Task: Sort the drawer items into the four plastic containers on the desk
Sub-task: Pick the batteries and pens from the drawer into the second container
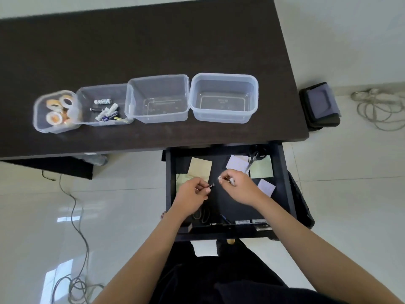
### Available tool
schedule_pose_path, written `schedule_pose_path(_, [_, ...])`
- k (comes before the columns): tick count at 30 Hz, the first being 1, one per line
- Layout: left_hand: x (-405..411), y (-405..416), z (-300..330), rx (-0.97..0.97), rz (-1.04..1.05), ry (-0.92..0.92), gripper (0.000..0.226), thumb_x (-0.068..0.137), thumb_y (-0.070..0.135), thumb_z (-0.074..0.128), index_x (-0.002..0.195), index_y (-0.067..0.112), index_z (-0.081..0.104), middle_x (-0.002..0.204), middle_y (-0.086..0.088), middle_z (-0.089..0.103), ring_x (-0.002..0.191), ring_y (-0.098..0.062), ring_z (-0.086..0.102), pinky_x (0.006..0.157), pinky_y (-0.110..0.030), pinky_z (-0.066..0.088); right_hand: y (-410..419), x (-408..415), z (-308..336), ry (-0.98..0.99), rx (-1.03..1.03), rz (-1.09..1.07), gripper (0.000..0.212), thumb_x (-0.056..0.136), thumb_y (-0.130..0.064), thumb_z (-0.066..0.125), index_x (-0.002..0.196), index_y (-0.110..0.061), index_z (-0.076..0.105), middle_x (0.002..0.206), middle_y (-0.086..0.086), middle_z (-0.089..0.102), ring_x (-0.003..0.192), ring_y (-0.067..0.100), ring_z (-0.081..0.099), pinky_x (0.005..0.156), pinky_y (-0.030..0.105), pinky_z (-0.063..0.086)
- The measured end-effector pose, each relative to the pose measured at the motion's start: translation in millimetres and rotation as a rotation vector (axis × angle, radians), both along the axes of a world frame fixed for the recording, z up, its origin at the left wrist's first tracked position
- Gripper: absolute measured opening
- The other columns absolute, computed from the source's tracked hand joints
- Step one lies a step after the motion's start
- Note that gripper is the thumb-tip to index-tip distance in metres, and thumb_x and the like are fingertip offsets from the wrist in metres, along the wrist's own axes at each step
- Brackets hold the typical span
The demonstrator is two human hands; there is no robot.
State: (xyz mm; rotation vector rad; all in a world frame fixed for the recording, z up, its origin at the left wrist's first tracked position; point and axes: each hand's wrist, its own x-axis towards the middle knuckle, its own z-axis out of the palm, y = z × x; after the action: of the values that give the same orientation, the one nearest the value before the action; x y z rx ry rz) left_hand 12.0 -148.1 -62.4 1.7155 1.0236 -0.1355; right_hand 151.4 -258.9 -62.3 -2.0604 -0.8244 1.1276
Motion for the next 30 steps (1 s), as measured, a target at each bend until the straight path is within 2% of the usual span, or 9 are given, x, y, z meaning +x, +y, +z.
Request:
schedule_pose_path(1, [-4.4,11.6,9.6,0.039,0.034,-0.028,0.005,0.088,0.01,0.063,0.088,0.015,0.062,0.085,-0.001,0.063,0.077,-0.012,0.063,0.067,-0.013,0.051,12.7,-4.2,11.5,-0.015,0.035,0.011,0.015,0.093,-0.025,0.054,0.099,-0.014,0.063,0.094,-0.005,0.063,0.084,0.009,0.056,0.069,0.009,0.041])
schedule_pose_path(4, [-19.9,54.7,34.2,0.095,0.151,-0.096,0.01,0.087,0.015,0.065,0.085,0.024,0.06,0.083,0.004,0.067,0.08,-0.015,0.069,0.075,-0.028,0.055,56.9,-20.7,44.1,-0.049,0.128,0.064,0.009,0.093,-0.027,0.053,0.092,-0.022,0.06,0.082,-0.013,0.061,0.064,0.0,0.052,0.064,0.02,0.042])
schedule_pose_path(6, [-30.0,90.2,51.5,0.15,0.22,-0.133,0.007,0.087,0.018,0.065,0.086,0.023,0.061,0.081,0.004,0.068,0.08,-0.017,0.069,0.073,-0.027,0.054,91.0,-33.5,67.3,-0.048,0.187,0.092,0.009,0.093,-0.027,0.053,0.091,-0.023,0.06,0.071,-0.019,0.059,0.055,-0.004,0.049,0.056,0.012,0.036])
schedule_pose_path(10, [-53.9,168.2,84.2,0.308,0.355,-0.211,0.006,0.086,0.015,0.066,0.09,0.018,0.062,0.079,0.004,0.069,0.078,-0.015,0.069,0.074,-0.024,0.052,168.3,-61.3,104.9,-0.096,0.291,0.132,0.013,0.093,-0.026,0.055,0.097,-0.017,0.064,0.075,-0.016,0.059,0.065,-0.006,0.054,0.058,0.01,0.039])
schedule_pose_path(13, [-71.1,225.5,99.1,0.379,0.412,-0.216,0.008,0.087,0.015,0.064,0.095,0.015,0.064,0.081,0.001,0.07,0.079,-0.016,0.069,0.079,-0.03,0.054,229.3,-81.5,119.5,-0.133,0.325,0.118,0.016,0.092,-0.027,0.057,0.099,-0.014,0.064,0.092,-0.002,0.066,0.083,0.012,0.061,0.072,0.025,0.047])
schedule_pose_path(19, [-80.6,307.9,109.4,0.462,0.32,-0.136,0.02,0.087,0.015,0.063,0.106,0.009,0.067,0.092,-0.001,0.067,0.082,-0.013,0.061,0.078,-0.022,0.044,331.3,-99.6,117.6,-0.288,0.25,0.041,0.014,0.088,-0.024,0.059,0.094,-0.012,0.064,0.088,0.0,0.066,0.077,0.017,0.06,0.068,0.029,0.048])
schedule_pose_path(24, [-77.2,334.4,101.0,0.457,0.168,-0.058,0.027,0.089,0.009,0.051,0.109,0.013,0.068,0.102,-0.006,0.071,0.093,-0.02,0.064,0.084,-0.028,0.049,370.6,-99.2,106.1,-0.37,0.103,0.006,0.007,0.088,-0.021,0.058,0.089,-0.015,0.061,0.081,0.001,0.065,0.07,0.019,0.059,0.057,0.028,0.044])
schedule_pose_path(28, [-78.8,332.5,95.9,0.448,0.098,-0.107,0.034,0.091,0.005,0.044,0.119,0.012,0.063,0.107,-0.008,0.069,0.095,-0.022,0.063,0.081,-0.025,0.045,382.2,-94.4,100.8,-0.388,0.084,0.01,0.01,0.087,-0.014,0.057,0.093,-0.013,0.066,0.096,0.006,0.069,0.084,0.023,0.062,0.075,0.035,0.051])
schedule_pose_path(30, [-79.9,328.0,93.6,0.441,0.102,-0.135,0.034,0.092,0.004,0.044,0.121,0.01,0.061,0.115,-0.006,0.066,0.106,-0.02,0.061,0.084,-0.023,0.042,380.6,-91.3,104.1,-0.397,0.102,0.015,0.017,0.089,-0.01,0.055,0.099,-0.011,0.068,0.104,0.006,0.068,0.097,0.022,0.061,0.083,0.034,0.05])
